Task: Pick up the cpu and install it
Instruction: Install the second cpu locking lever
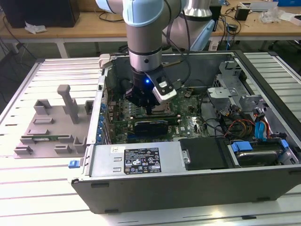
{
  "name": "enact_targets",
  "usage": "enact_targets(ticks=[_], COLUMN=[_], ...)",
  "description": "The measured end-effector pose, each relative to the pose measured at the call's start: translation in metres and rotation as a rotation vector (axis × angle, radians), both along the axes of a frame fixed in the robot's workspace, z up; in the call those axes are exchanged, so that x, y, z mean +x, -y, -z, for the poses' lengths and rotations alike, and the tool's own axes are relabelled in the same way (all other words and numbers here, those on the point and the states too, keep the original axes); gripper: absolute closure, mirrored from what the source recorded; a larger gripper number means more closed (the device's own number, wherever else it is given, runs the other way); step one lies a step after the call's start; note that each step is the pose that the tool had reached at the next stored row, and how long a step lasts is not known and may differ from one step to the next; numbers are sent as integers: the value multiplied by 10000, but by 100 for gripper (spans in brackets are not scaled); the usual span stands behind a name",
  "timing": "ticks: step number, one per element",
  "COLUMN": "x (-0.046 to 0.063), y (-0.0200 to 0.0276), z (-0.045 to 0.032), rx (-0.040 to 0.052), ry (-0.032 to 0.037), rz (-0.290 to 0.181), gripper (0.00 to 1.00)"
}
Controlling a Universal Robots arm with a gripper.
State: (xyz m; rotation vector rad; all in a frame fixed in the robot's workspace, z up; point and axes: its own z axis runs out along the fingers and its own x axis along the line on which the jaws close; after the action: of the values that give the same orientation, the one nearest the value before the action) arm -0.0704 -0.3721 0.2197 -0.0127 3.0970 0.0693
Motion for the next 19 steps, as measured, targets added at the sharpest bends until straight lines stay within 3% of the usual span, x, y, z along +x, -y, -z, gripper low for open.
enact_targets(ticks=[1,2,6,10,11,15,19], x=[-3,-11,-39,-65,-76,-126,-130], y=[16,31,87,150,153,155,155], z=[3,5,18,42,52,97,152], rx=[92,272,714,969,1085,1366,1531], ry=[-1,-2,0,-1,0,-2,0], rz=[0,1,1,1,1,1,26], gripper=[89,89,89,89,89,89,89])
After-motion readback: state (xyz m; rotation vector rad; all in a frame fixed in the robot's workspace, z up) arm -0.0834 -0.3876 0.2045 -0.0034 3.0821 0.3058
